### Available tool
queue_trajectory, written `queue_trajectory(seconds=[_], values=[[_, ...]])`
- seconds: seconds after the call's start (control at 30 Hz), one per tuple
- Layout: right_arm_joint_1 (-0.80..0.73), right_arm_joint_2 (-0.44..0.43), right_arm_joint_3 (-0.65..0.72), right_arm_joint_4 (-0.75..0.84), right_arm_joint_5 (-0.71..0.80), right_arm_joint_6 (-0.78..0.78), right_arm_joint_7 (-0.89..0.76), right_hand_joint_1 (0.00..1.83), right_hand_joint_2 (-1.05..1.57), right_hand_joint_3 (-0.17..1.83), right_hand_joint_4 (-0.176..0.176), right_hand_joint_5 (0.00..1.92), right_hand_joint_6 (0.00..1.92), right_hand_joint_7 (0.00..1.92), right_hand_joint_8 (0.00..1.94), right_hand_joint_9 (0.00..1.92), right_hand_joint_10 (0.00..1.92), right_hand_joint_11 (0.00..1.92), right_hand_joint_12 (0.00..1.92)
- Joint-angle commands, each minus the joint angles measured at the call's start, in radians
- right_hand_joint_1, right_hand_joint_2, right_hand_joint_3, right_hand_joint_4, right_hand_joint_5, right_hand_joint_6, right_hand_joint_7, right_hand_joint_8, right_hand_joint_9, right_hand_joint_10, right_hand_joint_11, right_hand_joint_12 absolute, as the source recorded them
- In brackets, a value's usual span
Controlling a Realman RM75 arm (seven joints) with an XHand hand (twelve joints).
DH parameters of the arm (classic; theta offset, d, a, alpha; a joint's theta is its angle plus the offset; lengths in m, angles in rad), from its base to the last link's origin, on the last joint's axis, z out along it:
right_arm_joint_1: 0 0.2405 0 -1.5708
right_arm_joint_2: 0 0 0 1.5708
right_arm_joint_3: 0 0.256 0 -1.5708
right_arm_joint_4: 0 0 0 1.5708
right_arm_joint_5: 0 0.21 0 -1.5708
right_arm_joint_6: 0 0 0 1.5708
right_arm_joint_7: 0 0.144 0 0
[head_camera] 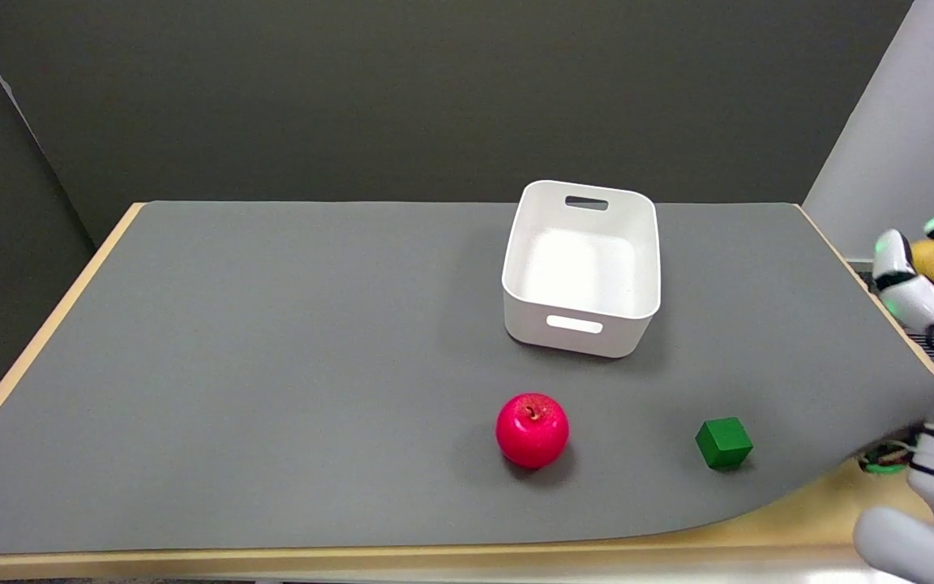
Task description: Pick up the yellow pear.
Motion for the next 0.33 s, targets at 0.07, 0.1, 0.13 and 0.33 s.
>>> queue_trajectory(seconds=[0.07, 0.1, 0.13, 0.33], values=[[0.234, -0.028, 0.029, 0.2, -0.287, -0.2, -0.171, 1.1, 0.79, 0.71, 0.073, 0.81, 1.92, 0.63, 1.94, 1.02, 1.92, 0.72, 1.92], [0.259, -0.038, 0.014, 0.191, -0.295, -0.21, -0.171, 1.1, 0.79, 0.71, 0.072, 0.8, 1.92, 0.63, 1.94, 1.02, 1.92, 0.72, 1.92], [0.296, -0.05, -0.01, 0.178, -0.304, -0.224, -0.171, 1.1, 0.79, 0.71, 0.07, 0.8, 1.92, 0.63, 1.94, 1.02, 1.92, 0.72, 1.92], [0.508, -0.119, -0.175, 0.085, -0.355, -0.324, -0.178, 1.1, 0.8, 0.71, 0.068, 0.79, 1.92, 0.63, 1.94, 1.01, 1.92, 0.71, 1.92]])
